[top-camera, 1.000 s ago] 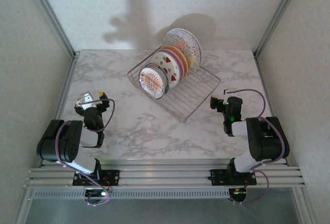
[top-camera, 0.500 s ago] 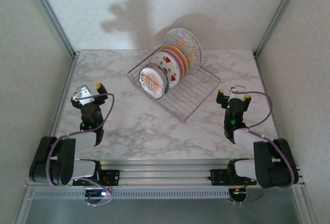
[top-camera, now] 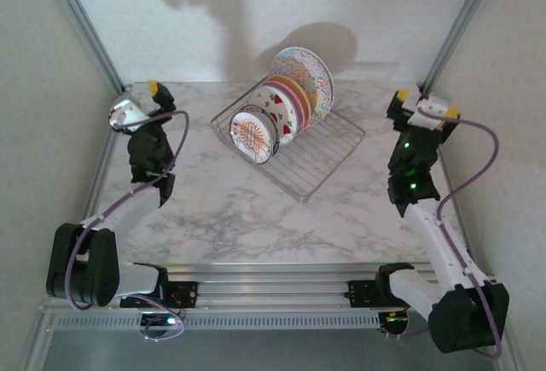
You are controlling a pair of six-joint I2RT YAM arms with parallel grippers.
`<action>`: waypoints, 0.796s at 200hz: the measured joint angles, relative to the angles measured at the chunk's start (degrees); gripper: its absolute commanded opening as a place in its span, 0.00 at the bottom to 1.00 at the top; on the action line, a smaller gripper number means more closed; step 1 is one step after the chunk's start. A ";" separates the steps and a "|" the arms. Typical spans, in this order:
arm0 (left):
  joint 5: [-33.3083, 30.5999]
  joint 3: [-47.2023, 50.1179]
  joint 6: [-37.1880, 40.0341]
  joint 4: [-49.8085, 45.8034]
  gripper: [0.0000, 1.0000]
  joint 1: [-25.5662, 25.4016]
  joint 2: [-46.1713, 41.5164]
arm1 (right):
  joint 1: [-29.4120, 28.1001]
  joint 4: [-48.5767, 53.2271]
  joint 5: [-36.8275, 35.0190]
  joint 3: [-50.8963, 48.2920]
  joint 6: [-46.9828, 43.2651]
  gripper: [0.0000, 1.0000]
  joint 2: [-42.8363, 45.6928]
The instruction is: Unload the plates from the dish rack
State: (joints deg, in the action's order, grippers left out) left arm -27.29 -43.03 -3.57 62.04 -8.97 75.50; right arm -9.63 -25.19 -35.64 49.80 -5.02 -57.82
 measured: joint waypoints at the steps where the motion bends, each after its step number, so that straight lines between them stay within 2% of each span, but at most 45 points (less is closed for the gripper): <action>1: -0.04 -0.68 -0.07 -0.22 0.99 -0.20 0.11 | 0.00 0.37 -0.04 0.44 0.24 0.99 0.00; 20: -1.27 -10.38 -4.46 -8.81 0.99 -2.05 1.09 | 0.20 14.27 0.07 14.29 6.84 0.99 -0.50; 36: 0.17 -20.46 -14.67 -23.17 0.99 -1.73 1.11 | 1.11 24.17 2.34 23.78 15.67 0.99 -0.39; 56: 8.17 -26.71 -27.08 -32.04 0.99 2.45 0.85 | 5.81 29.27 11.63 25.24 23.15 0.99 1.90; 68: 11.37 -29.22 -31.93 -37.13 1.00 4.44 1.79 | 7.39 32.52 15.02 25.49 26.49 0.99 1.84; 81: 13.60 -33.05 -35.78 -43.82 1.00 4.44 4.26 | 7.56 36.13 18.12 26.47 28.30 0.99 -0.50; 103: 16.81 -38.29 -39.74 -54.75 1.00 2.14 9.03 | 7.78 41.42 22.34 28.74 29.05 0.99 -7.34; 125: 18.36 -39.12 -40.87 -63.43 1.00 -0.74 11.45 | 8.55 47.19 28.04 31.89 28.09 0.99 -16.50; 159: 20.09 -39.12 -39.56 -72.30 1.00 -5.35 11.98 | 9.38 47.15 38.97 32.30 22.86 0.94 -26.84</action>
State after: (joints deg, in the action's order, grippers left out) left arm -7.20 -82.15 -43.13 -10.26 -14.33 87.48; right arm -0.25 21.96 3.33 82.11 17.85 -84.66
